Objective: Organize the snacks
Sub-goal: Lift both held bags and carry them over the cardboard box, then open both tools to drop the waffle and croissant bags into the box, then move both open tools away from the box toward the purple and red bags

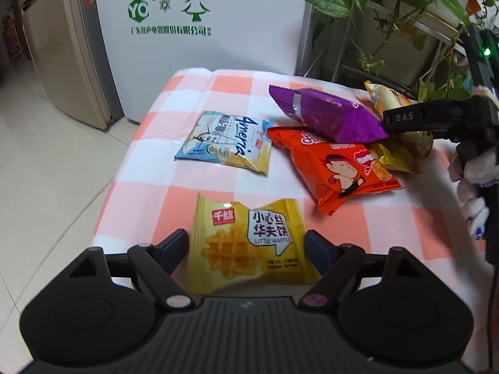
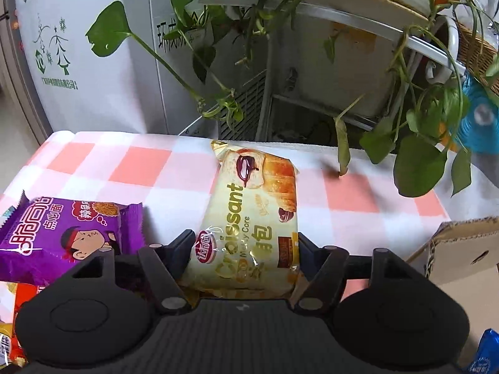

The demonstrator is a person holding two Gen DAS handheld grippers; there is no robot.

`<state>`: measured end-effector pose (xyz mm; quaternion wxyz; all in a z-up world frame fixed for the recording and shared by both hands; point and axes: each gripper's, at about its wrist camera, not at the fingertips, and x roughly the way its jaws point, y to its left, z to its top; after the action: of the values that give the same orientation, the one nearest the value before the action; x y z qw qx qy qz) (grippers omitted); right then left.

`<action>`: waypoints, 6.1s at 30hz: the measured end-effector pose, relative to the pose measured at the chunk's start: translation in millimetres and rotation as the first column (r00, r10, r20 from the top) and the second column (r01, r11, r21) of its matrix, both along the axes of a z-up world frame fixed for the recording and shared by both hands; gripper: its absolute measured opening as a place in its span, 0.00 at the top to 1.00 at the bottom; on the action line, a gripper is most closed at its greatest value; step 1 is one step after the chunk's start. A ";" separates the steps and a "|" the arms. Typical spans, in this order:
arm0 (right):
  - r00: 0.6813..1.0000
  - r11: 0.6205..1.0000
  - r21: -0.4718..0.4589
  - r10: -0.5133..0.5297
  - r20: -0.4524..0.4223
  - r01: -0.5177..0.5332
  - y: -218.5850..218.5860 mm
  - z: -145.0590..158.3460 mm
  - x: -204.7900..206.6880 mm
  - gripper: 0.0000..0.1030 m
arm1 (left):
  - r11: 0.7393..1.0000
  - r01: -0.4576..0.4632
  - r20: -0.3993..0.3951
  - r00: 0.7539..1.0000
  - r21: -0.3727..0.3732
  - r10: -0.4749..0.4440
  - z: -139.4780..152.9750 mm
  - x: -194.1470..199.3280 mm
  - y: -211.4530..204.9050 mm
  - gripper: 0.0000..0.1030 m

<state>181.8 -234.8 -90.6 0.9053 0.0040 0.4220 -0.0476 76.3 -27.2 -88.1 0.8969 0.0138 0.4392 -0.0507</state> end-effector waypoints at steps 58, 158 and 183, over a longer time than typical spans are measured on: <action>0.998 0.980 0.191 0.054 -0.027 -0.048 -24.9 60.2 -208.1 0.34 | 0.954 0.277 0.043 0.958 0.111 -0.283 6.4 -143.6 -34.7 0.18; 0.961 0.959 0.237 -0.204 0.186 0.158 -153.9 122.0 -257.2 0.34 | 0.870 0.471 0.216 0.873 -0.147 -0.436 89.9 -127.1 -230.2 0.46; 0.979 0.968 0.239 -0.117 0.167 0.075 -129.2 115.2 -238.2 0.22 | 0.919 0.357 0.184 0.927 -0.165 -0.327 85.7 -131.9 -166.4 0.16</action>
<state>-56.4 -364.0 24.6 0.9296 0.1342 0.3406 -0.0415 -55.6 -193.6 -2.3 0.9020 0.0060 0.3530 -0.2487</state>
